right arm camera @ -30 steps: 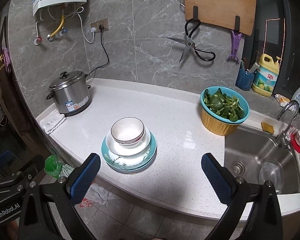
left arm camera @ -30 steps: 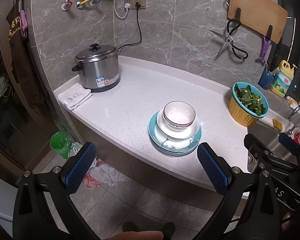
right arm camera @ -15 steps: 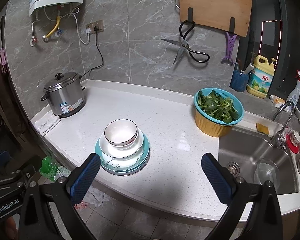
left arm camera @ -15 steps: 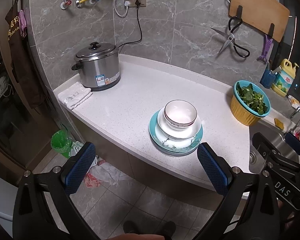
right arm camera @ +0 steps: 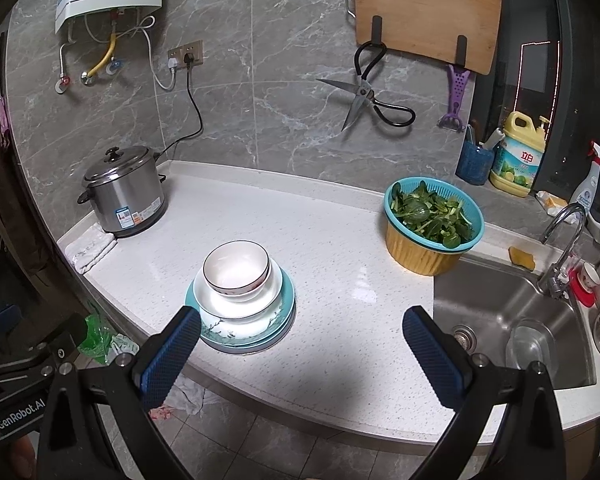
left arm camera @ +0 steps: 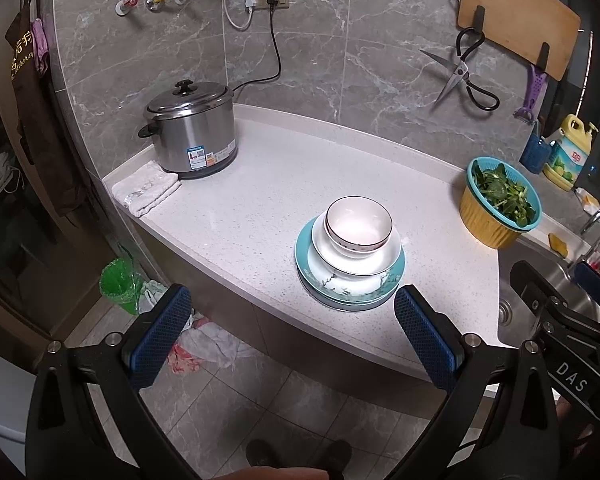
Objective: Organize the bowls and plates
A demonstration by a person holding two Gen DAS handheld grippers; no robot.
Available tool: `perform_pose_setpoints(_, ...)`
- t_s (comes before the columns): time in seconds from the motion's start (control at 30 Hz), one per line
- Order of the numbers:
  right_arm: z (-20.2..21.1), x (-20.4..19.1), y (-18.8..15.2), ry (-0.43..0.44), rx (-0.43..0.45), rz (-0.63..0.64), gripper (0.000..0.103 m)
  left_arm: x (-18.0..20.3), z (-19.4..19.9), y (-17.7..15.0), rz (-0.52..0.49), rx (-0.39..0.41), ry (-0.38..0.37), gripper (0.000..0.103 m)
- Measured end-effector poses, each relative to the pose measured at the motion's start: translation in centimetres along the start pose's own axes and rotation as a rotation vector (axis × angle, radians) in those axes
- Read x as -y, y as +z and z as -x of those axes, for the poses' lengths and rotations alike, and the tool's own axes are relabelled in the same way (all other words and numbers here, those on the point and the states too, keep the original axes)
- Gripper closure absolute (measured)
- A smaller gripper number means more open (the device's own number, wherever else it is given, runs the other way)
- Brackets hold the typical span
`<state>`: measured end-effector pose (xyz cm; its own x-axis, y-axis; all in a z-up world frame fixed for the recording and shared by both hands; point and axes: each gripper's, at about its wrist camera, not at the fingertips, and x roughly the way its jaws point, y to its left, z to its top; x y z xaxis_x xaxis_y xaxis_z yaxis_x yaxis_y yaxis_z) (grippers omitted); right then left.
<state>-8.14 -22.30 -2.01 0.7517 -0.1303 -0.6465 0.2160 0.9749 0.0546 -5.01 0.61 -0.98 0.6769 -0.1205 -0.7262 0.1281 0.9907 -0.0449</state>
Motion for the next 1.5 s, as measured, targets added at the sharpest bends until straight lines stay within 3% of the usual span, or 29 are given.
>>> perform_pose_setpoints(1.5, -0.2, 0.3, 0.2, 0.001, -0.003, 0.005, 0.0, 0.6, -1.3, -0.7, -0.002, -0.014, 0.0, 0.0)
